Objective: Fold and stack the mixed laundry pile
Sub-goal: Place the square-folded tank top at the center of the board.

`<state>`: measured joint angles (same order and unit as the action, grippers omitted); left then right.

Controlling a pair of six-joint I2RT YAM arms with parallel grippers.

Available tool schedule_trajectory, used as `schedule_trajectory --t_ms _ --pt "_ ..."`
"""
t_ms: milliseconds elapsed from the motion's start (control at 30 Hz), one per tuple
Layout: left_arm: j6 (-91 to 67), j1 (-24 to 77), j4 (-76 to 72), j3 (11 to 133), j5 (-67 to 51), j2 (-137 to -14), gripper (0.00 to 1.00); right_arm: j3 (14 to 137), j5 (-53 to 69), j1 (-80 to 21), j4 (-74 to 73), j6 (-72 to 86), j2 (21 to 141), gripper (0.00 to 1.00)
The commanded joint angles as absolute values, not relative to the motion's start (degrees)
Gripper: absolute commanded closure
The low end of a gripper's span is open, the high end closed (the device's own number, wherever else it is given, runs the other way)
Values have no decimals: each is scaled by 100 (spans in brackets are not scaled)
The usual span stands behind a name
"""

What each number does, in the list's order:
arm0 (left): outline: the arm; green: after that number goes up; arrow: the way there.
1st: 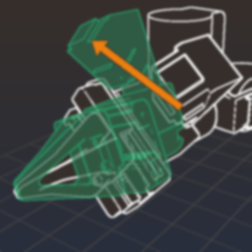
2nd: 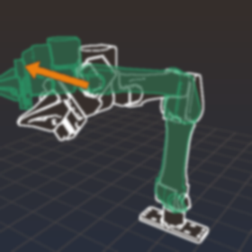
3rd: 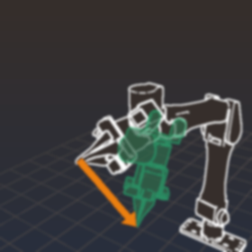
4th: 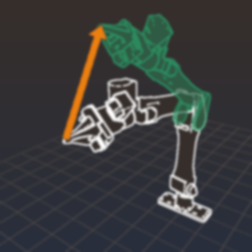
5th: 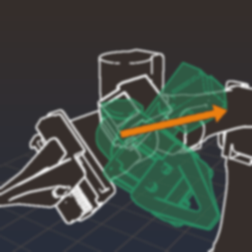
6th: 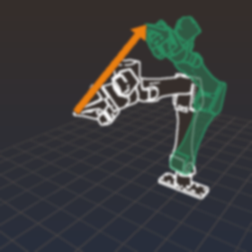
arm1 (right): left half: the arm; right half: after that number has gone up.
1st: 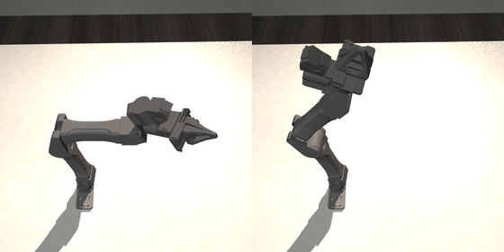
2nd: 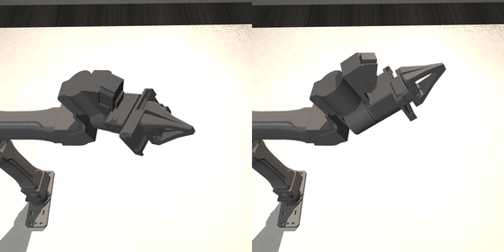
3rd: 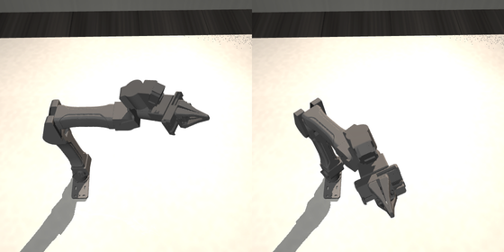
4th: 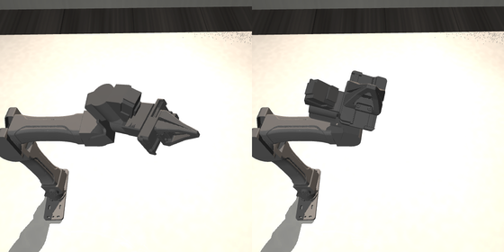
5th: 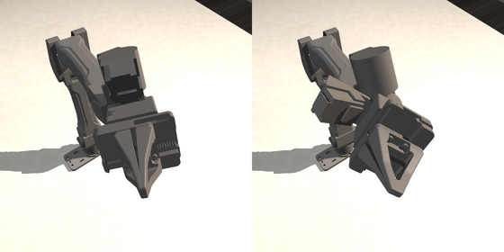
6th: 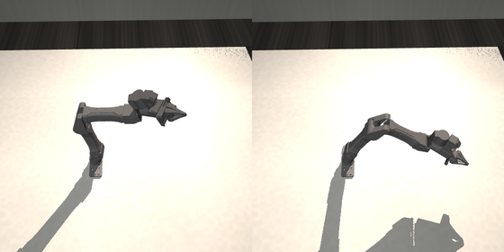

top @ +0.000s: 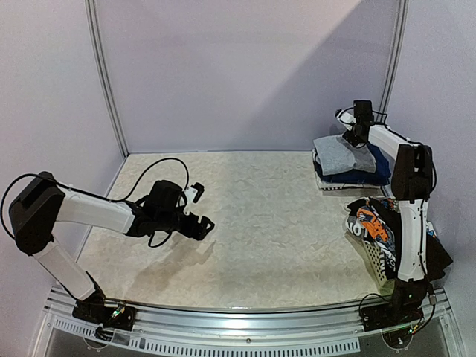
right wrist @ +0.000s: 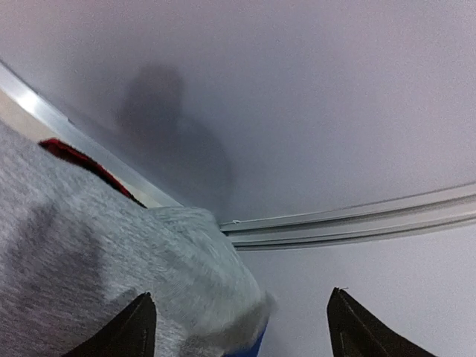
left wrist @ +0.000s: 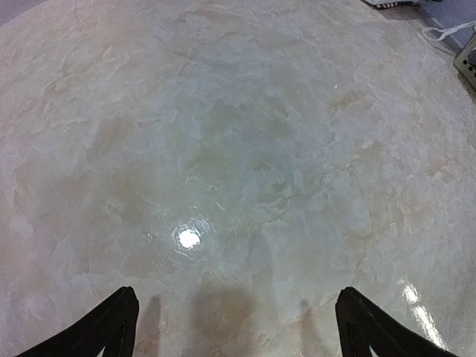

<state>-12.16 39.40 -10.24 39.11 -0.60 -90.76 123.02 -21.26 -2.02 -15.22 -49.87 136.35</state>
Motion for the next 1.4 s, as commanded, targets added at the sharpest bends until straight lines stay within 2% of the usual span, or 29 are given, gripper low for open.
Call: schedule_trajectory --t_ms 0,67,200,333,400,500,633,800,933,1367 --pt "-1196 4021 -967 3999 -76 -9069 6 12143 -1963 -166 -1400 -4243 13019 15" --pt "-1230 4025 -953 4000 -103 -9043 6 12200 -2027 -190 -1663 -3901 12800 8" --pt "-1300 4025 -880 4062 -133 -9050 6 12158 -2455 -293 -2432 -2839 12354 2" --pt "-1376 4034 -788 4121 -110 -9040 6 11853 -1913 -299 -3624 -895 11701 1" --pt "-1406 4042 -686 4177 -113 -9025 6 11218 -1550 -290 -3727 59 11298 1" --pt "-1408 4107 -604 4186 -101 -8935 6 9669 -723 -286 -3188 1102 10457 1" --pt "-1430 4206 -551 4149 -56 -8852 6 7764 -205 -109 -2508 2253 9292 1" --pt "-1427 4342 -493 4131 -18 -8810 6 6795 990 390 -1859 3173 8883 1" --pt "-1429 4447 -427 4148 105 -8738 6 6426 1779 950 -1203 3722 9040 13" --pt "-1461 4653 -220 4158 440 -8594 6 6510 2294 1427 -384 4243 9749 30"
